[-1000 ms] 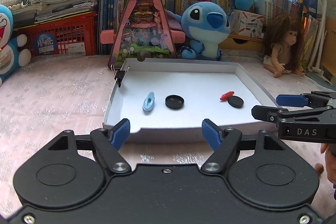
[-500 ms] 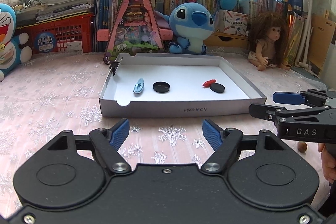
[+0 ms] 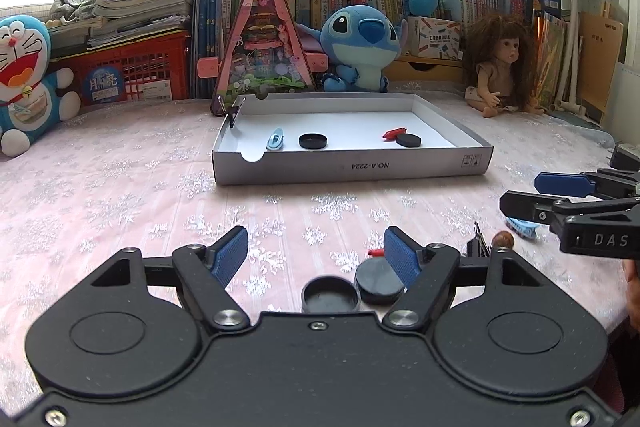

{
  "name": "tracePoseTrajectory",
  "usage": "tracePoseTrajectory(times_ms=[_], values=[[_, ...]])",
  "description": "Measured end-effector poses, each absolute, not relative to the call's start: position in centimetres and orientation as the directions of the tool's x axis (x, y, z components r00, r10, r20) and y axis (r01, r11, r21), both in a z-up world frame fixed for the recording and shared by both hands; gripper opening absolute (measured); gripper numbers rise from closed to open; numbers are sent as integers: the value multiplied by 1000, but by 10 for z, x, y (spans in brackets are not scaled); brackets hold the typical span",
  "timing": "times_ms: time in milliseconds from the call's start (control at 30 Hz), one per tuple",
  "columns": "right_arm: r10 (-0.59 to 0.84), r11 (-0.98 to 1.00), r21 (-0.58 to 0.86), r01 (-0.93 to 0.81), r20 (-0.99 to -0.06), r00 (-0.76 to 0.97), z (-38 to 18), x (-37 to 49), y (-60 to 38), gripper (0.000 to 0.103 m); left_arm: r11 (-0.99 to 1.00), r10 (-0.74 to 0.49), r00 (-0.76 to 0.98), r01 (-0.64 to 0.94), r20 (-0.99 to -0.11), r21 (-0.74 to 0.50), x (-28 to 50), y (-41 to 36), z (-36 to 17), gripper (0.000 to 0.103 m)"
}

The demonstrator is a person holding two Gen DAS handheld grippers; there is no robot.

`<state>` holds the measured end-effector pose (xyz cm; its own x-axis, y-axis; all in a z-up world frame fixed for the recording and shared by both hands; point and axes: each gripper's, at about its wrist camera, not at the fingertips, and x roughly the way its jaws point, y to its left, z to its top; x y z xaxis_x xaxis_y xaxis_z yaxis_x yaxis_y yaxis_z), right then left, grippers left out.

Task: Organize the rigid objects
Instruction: 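Move both grippers back toward the objects left on the tablecloth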

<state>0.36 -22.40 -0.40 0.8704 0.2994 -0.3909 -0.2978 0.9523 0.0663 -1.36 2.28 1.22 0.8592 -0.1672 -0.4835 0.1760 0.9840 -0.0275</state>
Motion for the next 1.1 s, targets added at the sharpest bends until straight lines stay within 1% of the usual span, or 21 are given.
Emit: tracePoseTrajectory(times_ms=[100, 167, 233, 333, 500, 600, 633, 667, 733, 800, 933, 1100], values=[[277, 960, 74, -270, -388, 879, -10, -4, -229, 73, 982, -183, 851, 183, -492, -49, -21, 28, 6, 69], [258, 966, 78, -248, -389, 884, -14, -8, -232, 67, 982, -181, 848, 182, -498, -47, -25, 30, 2, 62], [256, 967, 103, -235, -391, 884, -19, -14, -236, 66, 984, -168, 856, 177, -489, -27, -31, 31, -2, 58], [252, 968, 120, -222, -399, 882, -24, -18, -238, 65, 985, -158, 855, 174, -493, -14, -35, 33, -7, 55], [229, 973, 59, -225, -405, 885, -27, -18, -231, 60, 985, -162, 857, 169, -489, -31, -39, 35, -9, 51], [221, 974, 43, -223, -410, 885, -27, -15, -228, 59, 986, -162, 859, 166, -486, -36, -39, 36, -9, 45], [212, 976, 35, -217, -412, 886, -28, -14, -228, 58, 985, -164, 859, 167, -484, -37, -40, 36, -9, 40], [202, 977, 27, -210, -415, 887, -28, -14, -227, 58, 985, -164, 861, 169, -481, -33, -41, 36, -9, 31], [188, 980, 21, -198, -423, 887, -29, -12, -227, 58, 984, -164, 864, 178, -475, -15, -43, 33, -8, 21], [177, 982, 21, -187, -431, 885, -30, -9, -228, 57, 982, -171, 863, 191, -476, -6, -44, 31, -8, 21], [162, 985, 20, -171, -438, 884, -32, -7, -229, 52, 982, -167, 861, 189, -480, -2, -43, 28, -11, 22], [159, 984, 1, -176, -443, 882, -31, -8, -231, 50, 986, -151, 866, 169, -477, -4, -40, 29, -11, 22]])
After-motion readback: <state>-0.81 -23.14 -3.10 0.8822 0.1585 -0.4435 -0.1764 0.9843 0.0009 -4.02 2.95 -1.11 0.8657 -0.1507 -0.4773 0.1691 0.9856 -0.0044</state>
